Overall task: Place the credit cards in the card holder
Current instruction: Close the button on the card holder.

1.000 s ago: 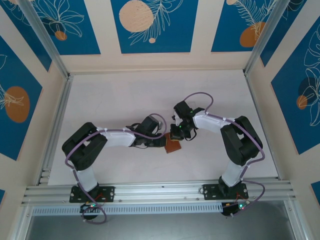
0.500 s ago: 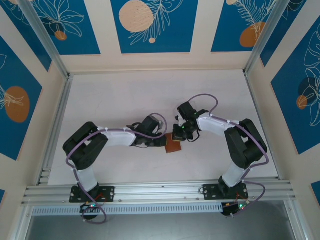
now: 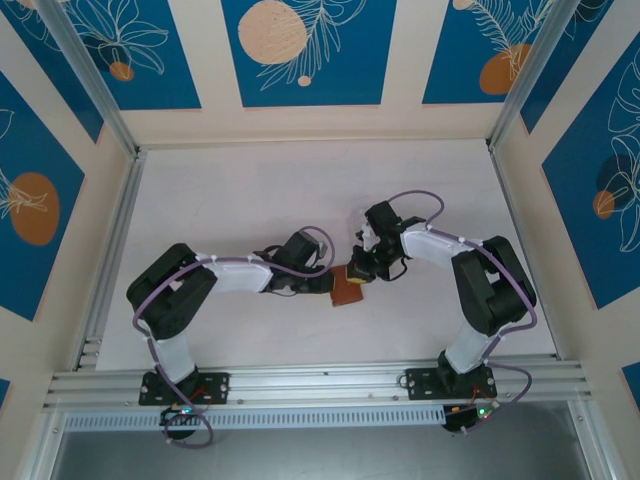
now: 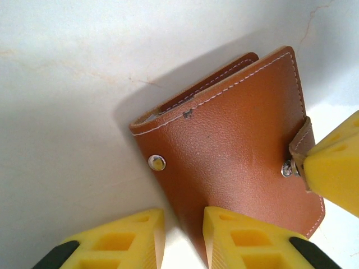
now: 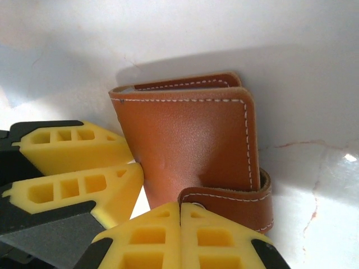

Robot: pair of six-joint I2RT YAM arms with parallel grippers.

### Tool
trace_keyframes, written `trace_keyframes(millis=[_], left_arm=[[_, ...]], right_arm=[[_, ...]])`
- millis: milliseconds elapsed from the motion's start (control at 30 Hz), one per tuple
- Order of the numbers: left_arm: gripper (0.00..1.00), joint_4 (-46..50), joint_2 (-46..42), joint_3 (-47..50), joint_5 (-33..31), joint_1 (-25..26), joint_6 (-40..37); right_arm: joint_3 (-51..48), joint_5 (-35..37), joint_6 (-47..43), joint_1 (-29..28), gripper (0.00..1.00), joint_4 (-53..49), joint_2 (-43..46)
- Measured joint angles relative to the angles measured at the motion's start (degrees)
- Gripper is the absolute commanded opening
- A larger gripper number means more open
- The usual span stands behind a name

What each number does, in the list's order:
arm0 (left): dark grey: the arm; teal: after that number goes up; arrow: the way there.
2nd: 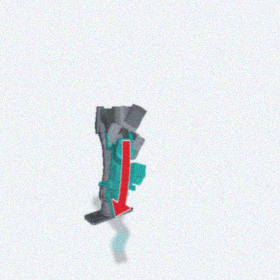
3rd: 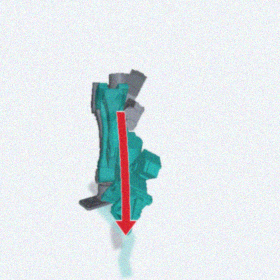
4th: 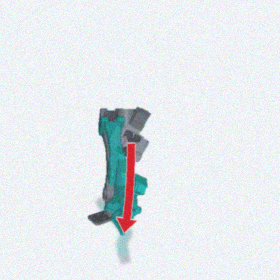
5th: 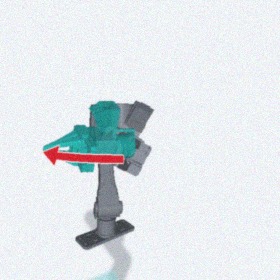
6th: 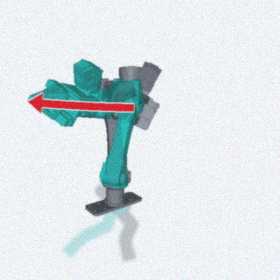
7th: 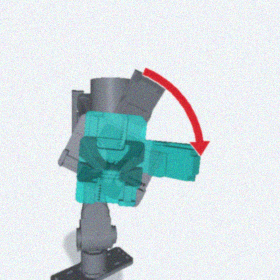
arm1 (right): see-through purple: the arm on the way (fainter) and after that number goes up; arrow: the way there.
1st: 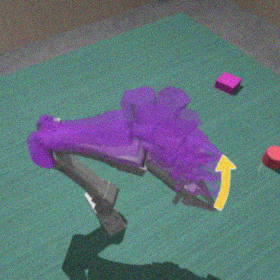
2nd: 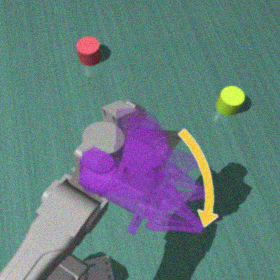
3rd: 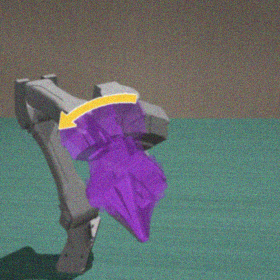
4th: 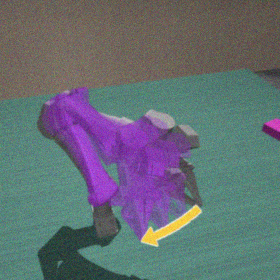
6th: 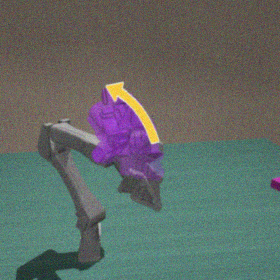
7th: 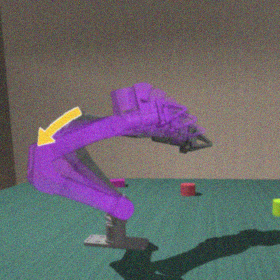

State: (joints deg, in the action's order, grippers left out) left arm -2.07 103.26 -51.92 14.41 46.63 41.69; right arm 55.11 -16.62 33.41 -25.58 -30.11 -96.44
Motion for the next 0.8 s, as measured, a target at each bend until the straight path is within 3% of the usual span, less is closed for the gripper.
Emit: trace_keyframes(millis=[800], left_arm=[[0.25,-0.07,0.52,-0.52,0.2,0.0,0.02]], right_arm=[[-2.54,-1.16,0.04,0.68,0.0,2.51,-0.09]])
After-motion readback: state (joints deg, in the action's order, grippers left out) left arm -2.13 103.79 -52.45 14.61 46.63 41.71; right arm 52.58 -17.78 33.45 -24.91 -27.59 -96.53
